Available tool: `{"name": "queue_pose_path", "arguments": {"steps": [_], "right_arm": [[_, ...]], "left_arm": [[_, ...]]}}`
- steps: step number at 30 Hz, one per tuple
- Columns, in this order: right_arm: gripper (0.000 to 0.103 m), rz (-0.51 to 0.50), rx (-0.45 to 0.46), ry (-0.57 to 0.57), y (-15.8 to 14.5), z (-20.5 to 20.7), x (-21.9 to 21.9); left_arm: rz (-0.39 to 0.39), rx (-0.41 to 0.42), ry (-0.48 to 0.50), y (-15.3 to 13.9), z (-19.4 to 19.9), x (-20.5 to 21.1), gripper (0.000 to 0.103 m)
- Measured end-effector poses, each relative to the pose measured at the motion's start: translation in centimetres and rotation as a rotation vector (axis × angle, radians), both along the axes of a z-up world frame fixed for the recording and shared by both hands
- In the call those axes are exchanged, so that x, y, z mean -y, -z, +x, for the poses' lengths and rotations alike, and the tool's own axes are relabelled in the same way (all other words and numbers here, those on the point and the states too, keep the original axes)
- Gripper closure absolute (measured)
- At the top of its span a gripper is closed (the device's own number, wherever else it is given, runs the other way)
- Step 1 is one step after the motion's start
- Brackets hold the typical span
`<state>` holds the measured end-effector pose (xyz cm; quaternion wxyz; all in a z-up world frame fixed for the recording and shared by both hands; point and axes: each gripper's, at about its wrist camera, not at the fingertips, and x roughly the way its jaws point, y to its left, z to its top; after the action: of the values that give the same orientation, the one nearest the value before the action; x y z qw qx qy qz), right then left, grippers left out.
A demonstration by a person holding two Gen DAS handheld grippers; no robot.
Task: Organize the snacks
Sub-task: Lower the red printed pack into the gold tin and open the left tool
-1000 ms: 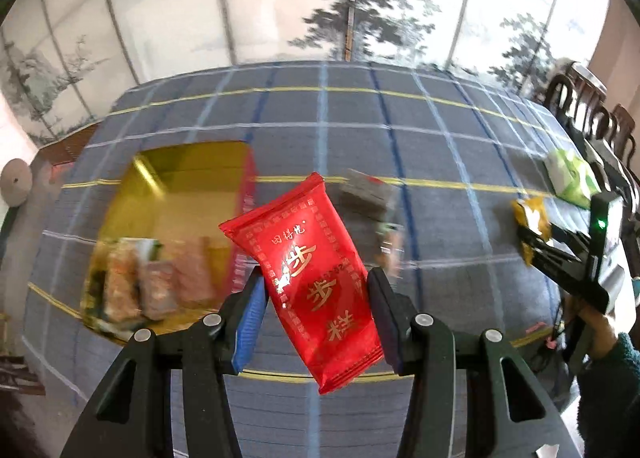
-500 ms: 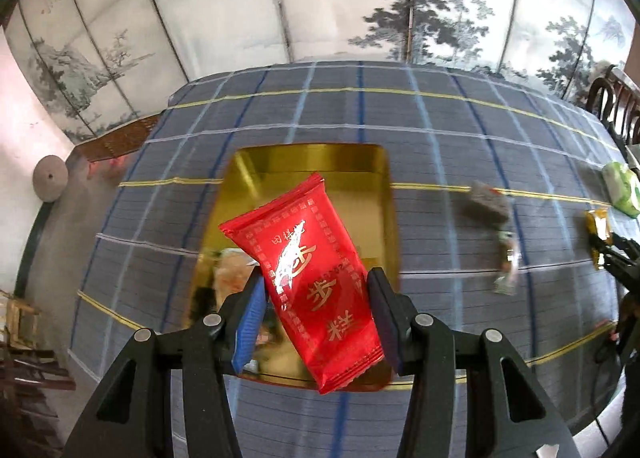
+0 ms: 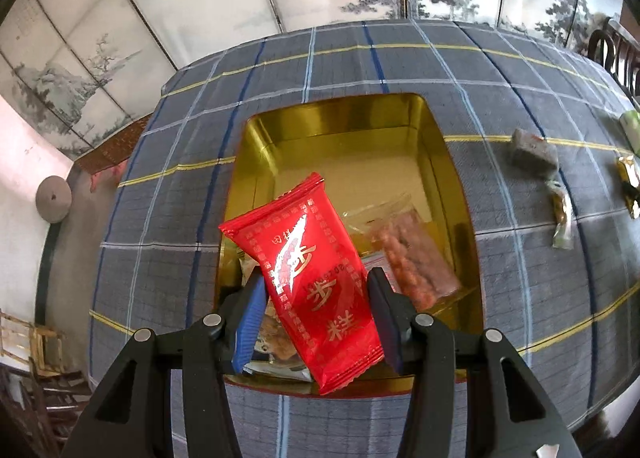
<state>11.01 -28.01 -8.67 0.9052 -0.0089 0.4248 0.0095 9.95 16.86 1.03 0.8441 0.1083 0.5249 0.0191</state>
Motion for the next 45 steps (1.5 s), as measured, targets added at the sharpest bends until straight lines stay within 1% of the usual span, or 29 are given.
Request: {"name": "queue_pose_path", "arguments": {"steps": [2, 7, 17, 22, 25, 32, 39, 45], "right_arm": [[0.046, 0.0, 0.0, 0.0, 0.0, 0.0, 0.0], [0.046, -0.002, 0.0, 0.002, 0.0, 0.0, 0.0], [0.046, -0.001, 0.0, 0.005, 0.0, -0.1, 0.3], [0.047, -0.005, 0.001, 0.006, 0.0, -0.1, 0.3], [0.047, -0.016, 0.003, 0.009, 0.0, -0.3, 0.8], [0.047, -0.033, 0.006, 0.022, -0.1, -0.6, 0.5], [0.047, -0.032, -0.002, 0.064, -0.1, -0.7, 0.0], [0.047, -0.052, -0.012, 0.096, -0.3, -0.8, -0.7]], "left_arm": [[-0.018, -0.011, 0.016, 0.2, 0.2, -0.4, 0.056], [-0.012, -0.005, 0.047, 0.5, 0.0, -0.3, 0.056], [-0.057, -0.007, 0.035, 1.2, -0.3, -1.1, 0.051], [-0.079, 0.012, 0.013, 1.3, -0.6, -1.3, 0.051], [-0.098, 0.014, -0.003, 1.5, -0.7, -1.4, 0.045], [-0.143, 0.026, -0.034, 1.7, -1.0, -1.5, 0.041], [-0.181, 0.062, -0.048, 1.1, -2.1, -1.5, 0.036], [-0.157, 0.105, -0.029, 0.3, -3.2, -0.4, 0.03]]}}
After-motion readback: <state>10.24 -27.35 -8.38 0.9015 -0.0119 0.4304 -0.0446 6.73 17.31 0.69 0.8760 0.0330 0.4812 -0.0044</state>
